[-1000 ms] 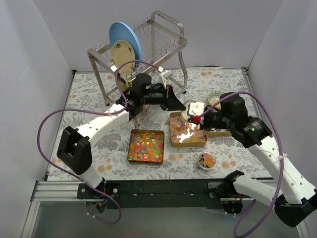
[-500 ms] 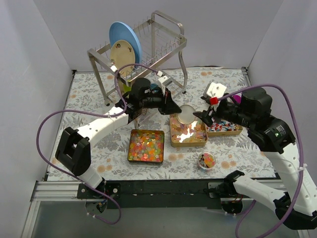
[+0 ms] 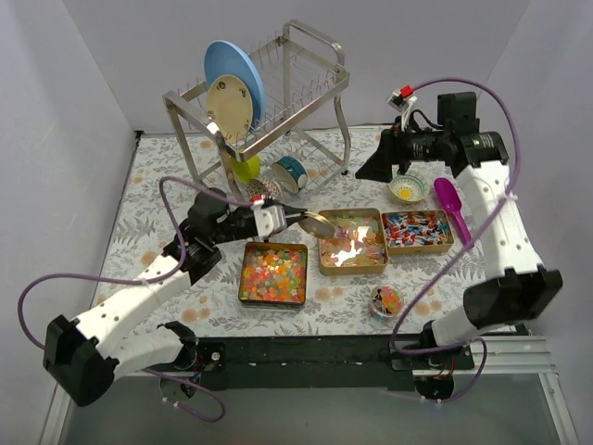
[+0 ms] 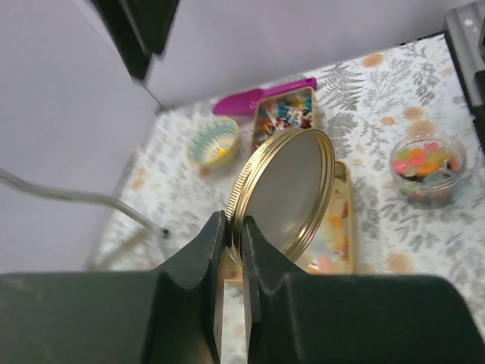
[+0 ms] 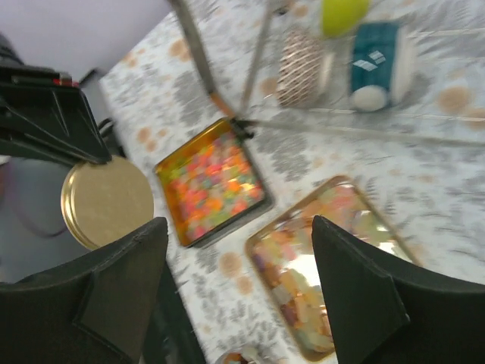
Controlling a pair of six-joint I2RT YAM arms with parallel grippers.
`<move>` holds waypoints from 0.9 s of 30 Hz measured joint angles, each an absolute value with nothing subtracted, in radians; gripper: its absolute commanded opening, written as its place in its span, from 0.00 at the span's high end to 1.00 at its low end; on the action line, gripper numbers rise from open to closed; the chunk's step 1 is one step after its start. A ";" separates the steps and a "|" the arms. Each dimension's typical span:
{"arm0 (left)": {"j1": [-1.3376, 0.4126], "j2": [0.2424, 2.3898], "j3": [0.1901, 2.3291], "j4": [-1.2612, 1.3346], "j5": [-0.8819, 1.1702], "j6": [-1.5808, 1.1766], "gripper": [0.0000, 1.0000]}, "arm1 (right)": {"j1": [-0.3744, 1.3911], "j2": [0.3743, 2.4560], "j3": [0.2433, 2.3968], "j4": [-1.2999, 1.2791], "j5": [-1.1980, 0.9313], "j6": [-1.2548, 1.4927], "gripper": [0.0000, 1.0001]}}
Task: Pack the candies
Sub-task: Pick up the bottle lid at the center of the board.
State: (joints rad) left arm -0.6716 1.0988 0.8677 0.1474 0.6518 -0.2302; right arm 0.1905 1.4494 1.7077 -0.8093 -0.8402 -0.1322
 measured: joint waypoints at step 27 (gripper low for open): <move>-0.702 0.942 0.649 0.211 0.841 0.651 0.94 | 0.361 1.572 1.540 -1.113 -1.292 -0.457 0.02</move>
State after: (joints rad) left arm -0.7017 0.9417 0.6487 0.2111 0.8413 0.6506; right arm 0.3611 1.5723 1.5398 -1.1133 -1.2922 -0.4568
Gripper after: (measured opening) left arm 0.079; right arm 0.981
